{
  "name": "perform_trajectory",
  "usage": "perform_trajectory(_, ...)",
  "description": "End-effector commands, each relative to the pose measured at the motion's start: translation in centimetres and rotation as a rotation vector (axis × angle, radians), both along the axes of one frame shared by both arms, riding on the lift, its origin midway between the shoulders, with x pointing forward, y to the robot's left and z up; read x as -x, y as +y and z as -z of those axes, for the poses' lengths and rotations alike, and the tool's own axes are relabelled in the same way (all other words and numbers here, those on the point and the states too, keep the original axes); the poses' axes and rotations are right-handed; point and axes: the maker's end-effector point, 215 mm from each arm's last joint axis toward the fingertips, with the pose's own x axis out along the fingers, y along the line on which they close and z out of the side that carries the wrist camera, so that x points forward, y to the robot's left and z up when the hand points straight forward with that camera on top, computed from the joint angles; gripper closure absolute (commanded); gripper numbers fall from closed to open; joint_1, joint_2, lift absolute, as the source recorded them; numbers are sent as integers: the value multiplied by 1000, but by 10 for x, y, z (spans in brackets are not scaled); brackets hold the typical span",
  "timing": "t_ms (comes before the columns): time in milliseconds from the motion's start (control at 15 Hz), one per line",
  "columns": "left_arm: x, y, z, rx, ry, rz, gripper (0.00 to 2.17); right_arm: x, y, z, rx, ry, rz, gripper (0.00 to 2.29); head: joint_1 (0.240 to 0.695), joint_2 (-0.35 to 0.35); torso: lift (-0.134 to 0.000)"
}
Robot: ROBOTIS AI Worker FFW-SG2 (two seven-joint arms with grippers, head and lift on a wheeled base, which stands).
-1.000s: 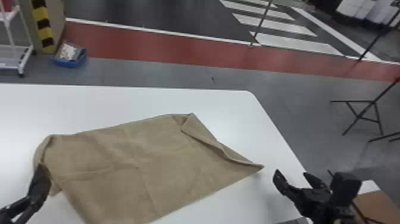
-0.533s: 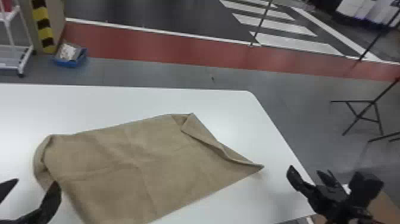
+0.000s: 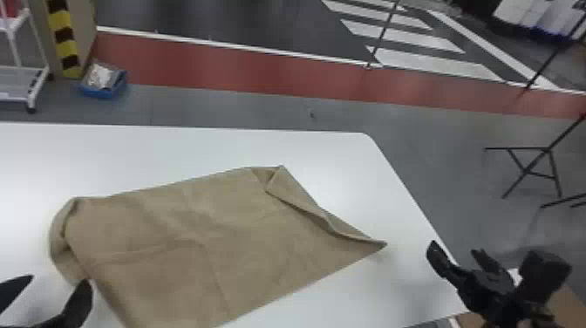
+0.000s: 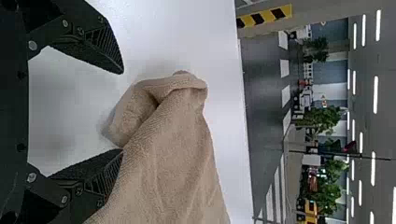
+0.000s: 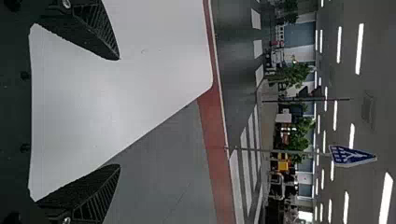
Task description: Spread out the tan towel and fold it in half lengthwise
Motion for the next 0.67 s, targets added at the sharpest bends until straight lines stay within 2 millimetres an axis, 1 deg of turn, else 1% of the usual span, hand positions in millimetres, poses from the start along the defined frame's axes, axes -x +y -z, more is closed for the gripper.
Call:
perform_trajectory(0,-6,-8,-2,9,-2,15,333,3,-4,0,1,1,6,49,695,-350,-128)
perform_trajectory(267,-11,-12,6,2,20,20,336,10,-12,-4,-4,-12,17,53,695,-350,-128)
perform_trajectory(600,-13,2,9,-19,24,-7,336,13,-15,-1,-5,-11,21,53,695,-350,-128)
